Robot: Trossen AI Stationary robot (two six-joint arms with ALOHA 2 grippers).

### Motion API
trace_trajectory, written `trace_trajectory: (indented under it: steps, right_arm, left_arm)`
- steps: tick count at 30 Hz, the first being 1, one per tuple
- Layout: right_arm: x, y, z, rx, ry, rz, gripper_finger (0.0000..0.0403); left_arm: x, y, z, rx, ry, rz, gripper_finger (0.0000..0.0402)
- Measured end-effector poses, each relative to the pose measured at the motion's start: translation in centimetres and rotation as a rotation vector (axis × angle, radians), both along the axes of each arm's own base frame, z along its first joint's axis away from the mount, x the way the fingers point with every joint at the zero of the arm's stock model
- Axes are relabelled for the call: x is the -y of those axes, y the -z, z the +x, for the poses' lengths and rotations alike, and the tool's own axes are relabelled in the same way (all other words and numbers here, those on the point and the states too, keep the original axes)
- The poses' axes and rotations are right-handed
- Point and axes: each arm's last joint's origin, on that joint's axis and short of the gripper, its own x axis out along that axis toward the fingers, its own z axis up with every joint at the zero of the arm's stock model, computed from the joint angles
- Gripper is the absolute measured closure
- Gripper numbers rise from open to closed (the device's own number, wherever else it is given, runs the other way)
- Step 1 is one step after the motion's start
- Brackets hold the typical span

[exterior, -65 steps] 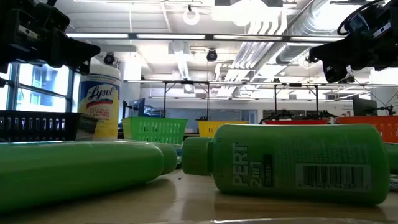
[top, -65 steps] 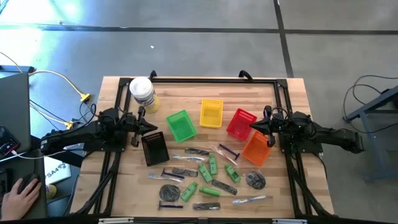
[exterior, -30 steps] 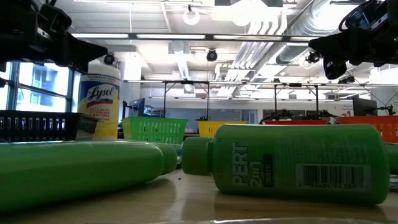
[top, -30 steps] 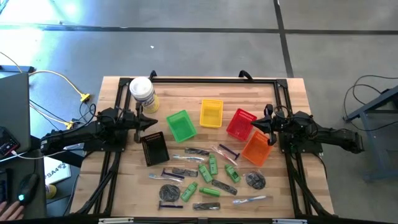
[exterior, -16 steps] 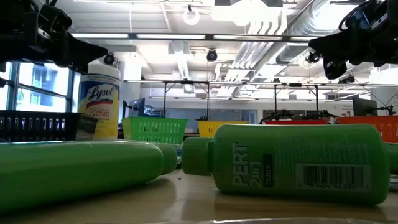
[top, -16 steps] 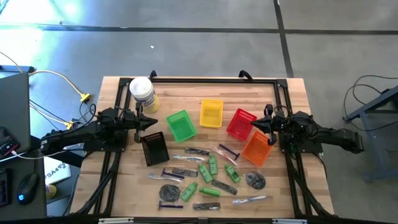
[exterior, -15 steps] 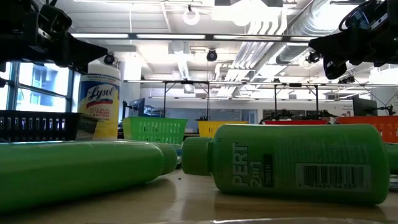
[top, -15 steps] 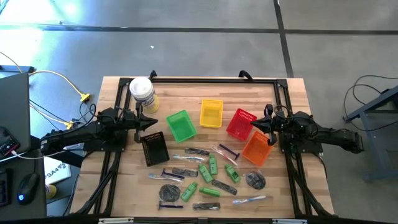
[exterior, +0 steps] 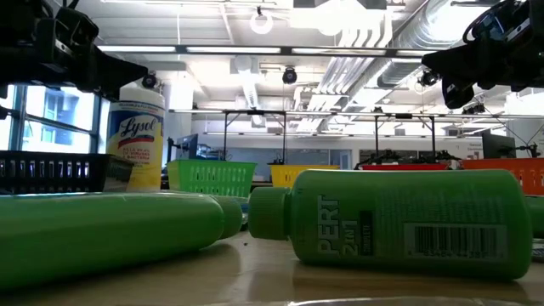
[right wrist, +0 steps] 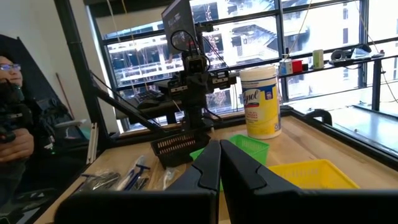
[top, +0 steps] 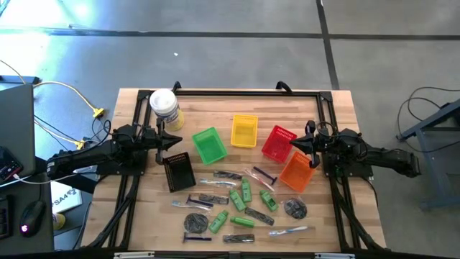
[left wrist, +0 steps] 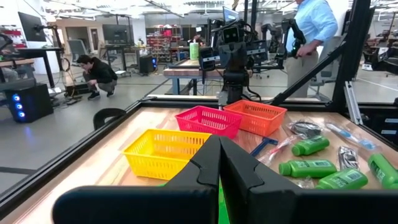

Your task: Pick & Place Travel size toiletries

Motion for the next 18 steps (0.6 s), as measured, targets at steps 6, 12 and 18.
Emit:
trace_trajectory:
  steps: [6,12,18]
  right_arm:
    - [0.00,0.12,0.01,-0.010,-0.008,0.051,0.0401]
    - [0.00,0.14,0.02,-0.012,-0.008,0.052,0.0401]
    - [-0.01,-0.34,-0.05,0.037,-0.006,0.043,0.0401]
  left_arm:
    - [0.00,0.00,0.00,0.000,0.000,0.000,0.0402]
    - [0.00,0.00,0.00,0.000,0.000,0.000,0.0402]
    - [-0.09,-0.11,-0.02,0.012,-0.031,0.000,0.0402]
